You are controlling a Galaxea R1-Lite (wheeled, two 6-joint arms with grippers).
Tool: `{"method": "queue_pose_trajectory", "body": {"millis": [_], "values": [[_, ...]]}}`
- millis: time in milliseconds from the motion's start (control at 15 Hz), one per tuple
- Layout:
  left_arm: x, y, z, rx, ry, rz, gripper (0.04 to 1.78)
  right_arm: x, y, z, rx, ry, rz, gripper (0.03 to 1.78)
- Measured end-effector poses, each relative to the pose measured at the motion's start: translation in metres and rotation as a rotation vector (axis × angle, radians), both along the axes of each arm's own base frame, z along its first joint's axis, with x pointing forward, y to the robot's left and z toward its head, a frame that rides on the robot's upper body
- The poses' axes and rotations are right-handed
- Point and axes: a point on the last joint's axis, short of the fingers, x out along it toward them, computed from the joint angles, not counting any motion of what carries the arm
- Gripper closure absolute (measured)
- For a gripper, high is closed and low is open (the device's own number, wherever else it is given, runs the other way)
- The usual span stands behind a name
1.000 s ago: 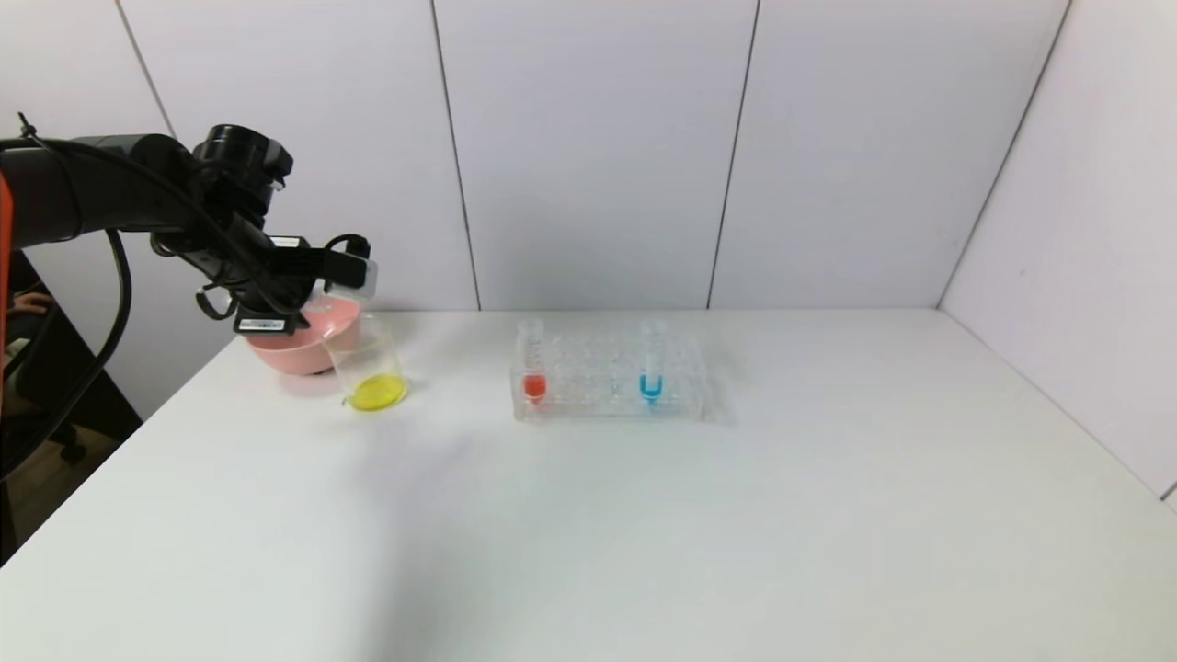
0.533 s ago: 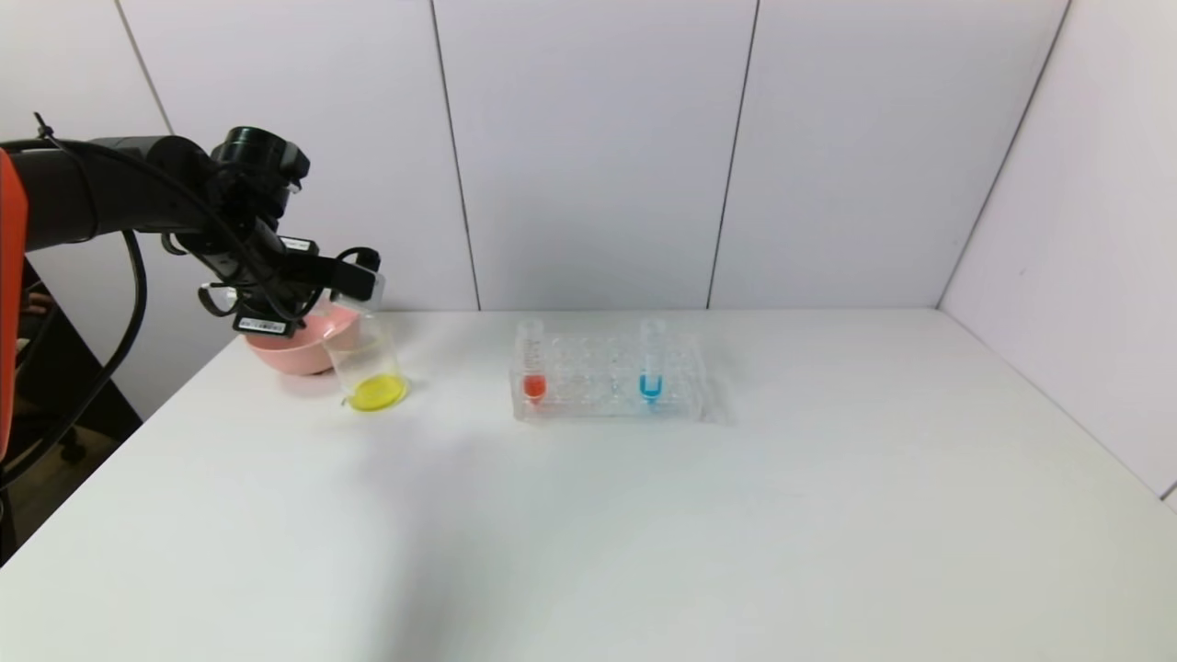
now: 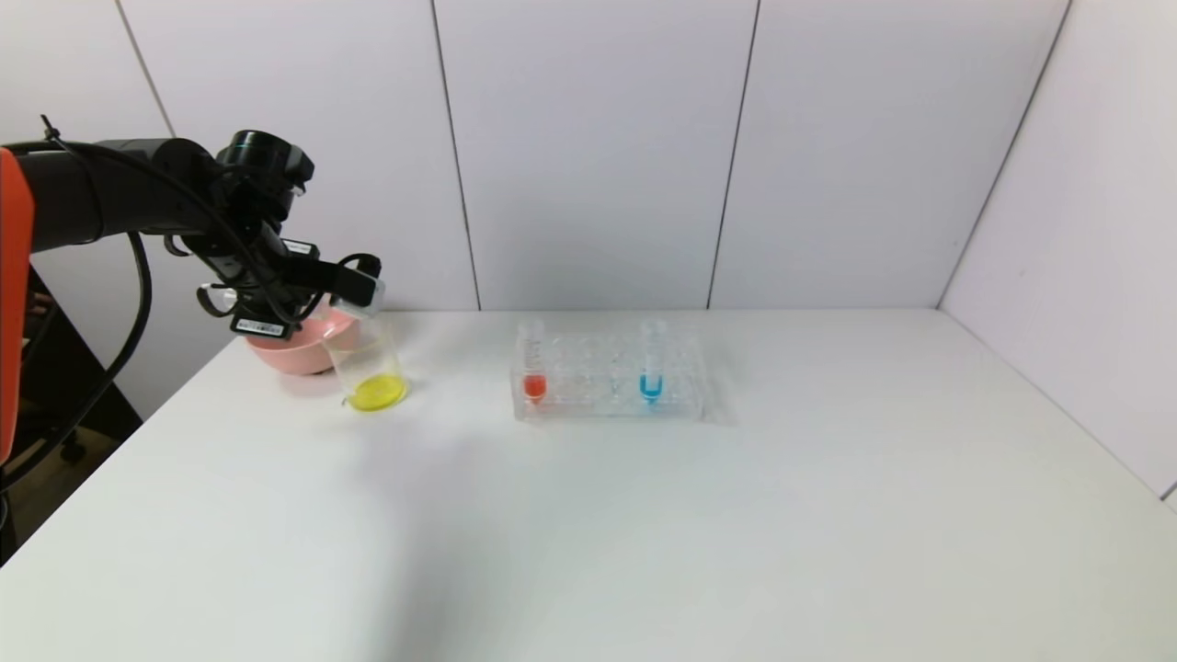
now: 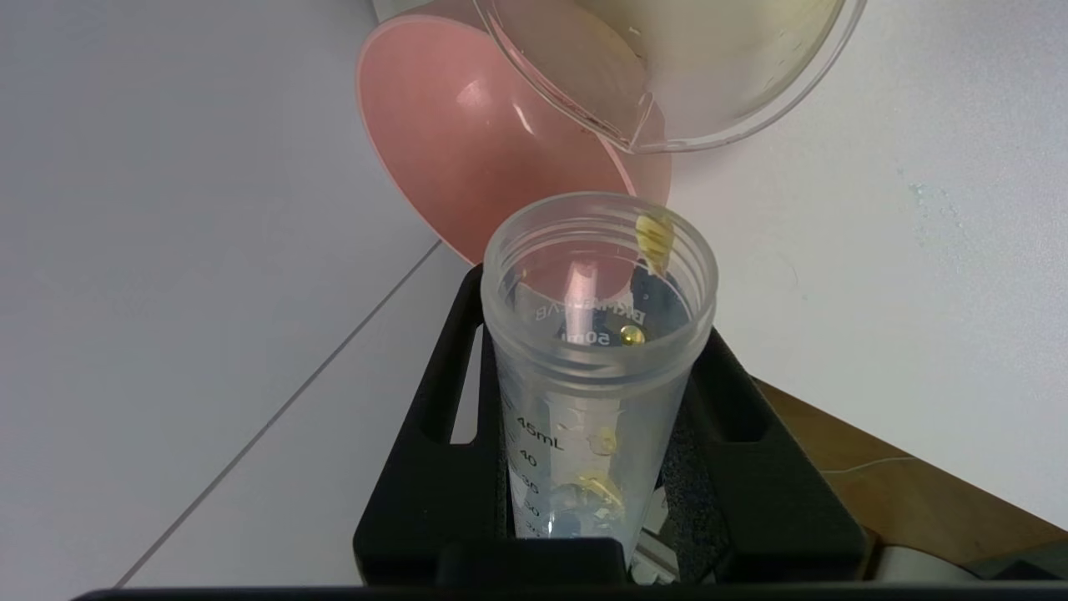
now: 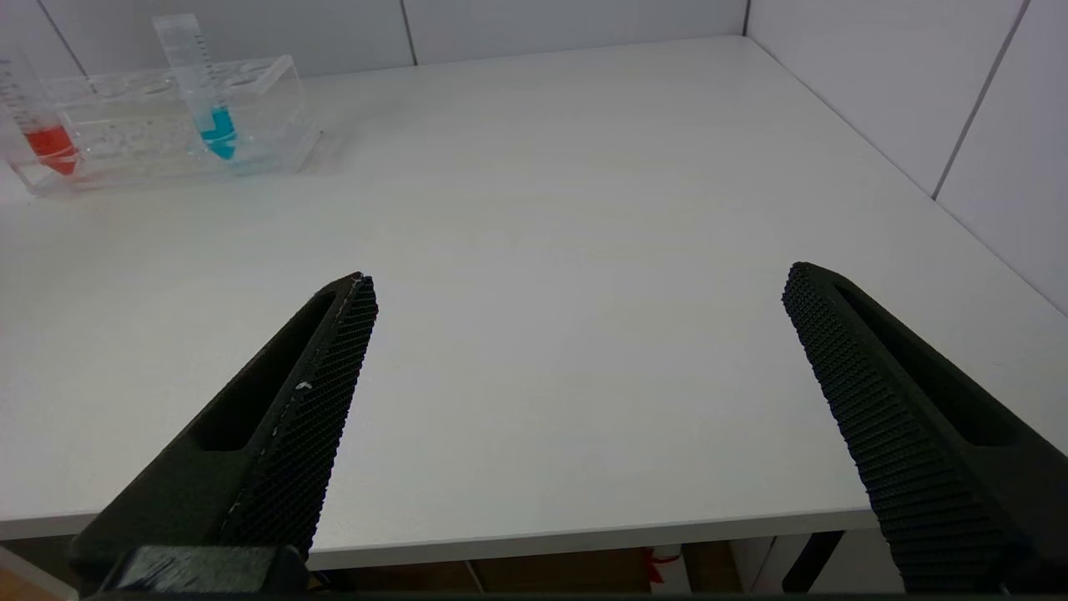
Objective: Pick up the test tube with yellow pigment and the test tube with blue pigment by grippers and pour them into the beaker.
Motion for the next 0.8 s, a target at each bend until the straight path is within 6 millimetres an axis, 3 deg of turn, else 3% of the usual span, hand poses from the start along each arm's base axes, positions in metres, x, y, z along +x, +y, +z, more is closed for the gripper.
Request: {"method": "queue_pose_trajectory", "body": {"millis": [333, 600, 800], "values": [[0.000, 0.000, 0.005, -0.122, -0.050, 0.034, 1.29, 0.000, 0.000, 0.000, 0.000, 0.000, 0.000, 0.04], [0.002, 0.015, 0.015, -0.542, -0.163, 0.101, 1.29, 0.000, 0.000, 0.000, 0.000, 0.000, 0.000, 0.04], [0.002, 0.046, 0.021, -0.886, -0.222, 0.174, 1.29, 0.000, 0.000, 0.000, 0.000, 0.000, 0.000, 0.04]]}}
